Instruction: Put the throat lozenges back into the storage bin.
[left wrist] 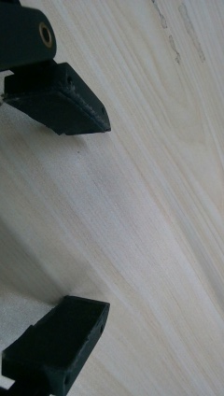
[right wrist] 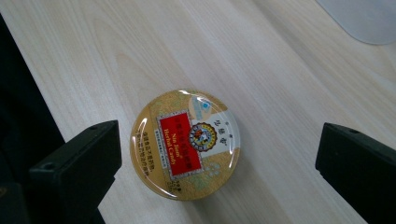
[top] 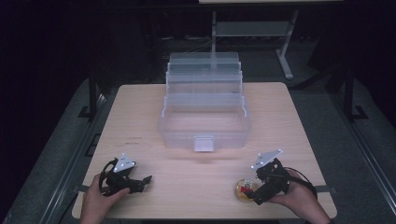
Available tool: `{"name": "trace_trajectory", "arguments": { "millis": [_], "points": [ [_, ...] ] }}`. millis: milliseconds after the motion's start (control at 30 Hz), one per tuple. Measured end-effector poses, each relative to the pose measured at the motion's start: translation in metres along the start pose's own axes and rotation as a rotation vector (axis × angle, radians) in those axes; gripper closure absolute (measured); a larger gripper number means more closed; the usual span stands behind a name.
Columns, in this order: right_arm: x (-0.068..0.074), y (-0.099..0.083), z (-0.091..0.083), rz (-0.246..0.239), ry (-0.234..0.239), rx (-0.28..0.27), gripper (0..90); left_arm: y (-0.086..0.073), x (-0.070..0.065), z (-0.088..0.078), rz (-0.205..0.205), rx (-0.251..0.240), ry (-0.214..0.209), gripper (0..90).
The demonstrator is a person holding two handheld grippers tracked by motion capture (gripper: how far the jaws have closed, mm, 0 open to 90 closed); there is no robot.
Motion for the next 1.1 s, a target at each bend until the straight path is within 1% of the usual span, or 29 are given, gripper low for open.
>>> {"name": "trace_trajectory", "arguments": {
  "millis": [467, 733, 833, 967, 1067, 1100],
  "points": [
    [0.009, 0.001, 0.015, -0.02, 0.018, 0.044, 0.0, 0.0, 0.0, 0.0, 0.0, 0.0, 0.0, 11.0],
    [0.015, -0.001, 0.025, -0.043, 0.031, 0.067, 0.0, 0.0, 0.0, 0.0, 0.0, 0.0, 0.0, 11.0],
    [0.016, -0.002, 0.029, -0.052, 0.025, 0.082, 0.0, 0.0, 0.0, 0.0, 0.0, 0.0, 0.0, 11.0],
    [0.017, -0.003, 0.032, -0.059, 0.028, 0.091, 0.0, 0.0, 0.0, 0.0, 0.0, 0.0, 0.0, 11.0],
    [0.018, -0.003, 0.034, -0.057, 0.028, 0.097, 0.0, 0.0, 0.0, 0.0, 0.0, 0.0, 0.0, 10.9],
    [0.018, -0.004, 0.036, -0.066, 0.023, 0.101, 0.0, 0.0, 0.0, 0.0, 0.0, 0.0, 0.0, 11.0]
  ]
}}
Point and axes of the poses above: each handheld gripper's, and its own axes: z roughly forward along the jaws, y roughly out of its top, x roughly to its left, the point moved 8 cm from there along z, roughly forward along the jaws, and after that the axes turned 1 degree about x, right-handed, at the moved point
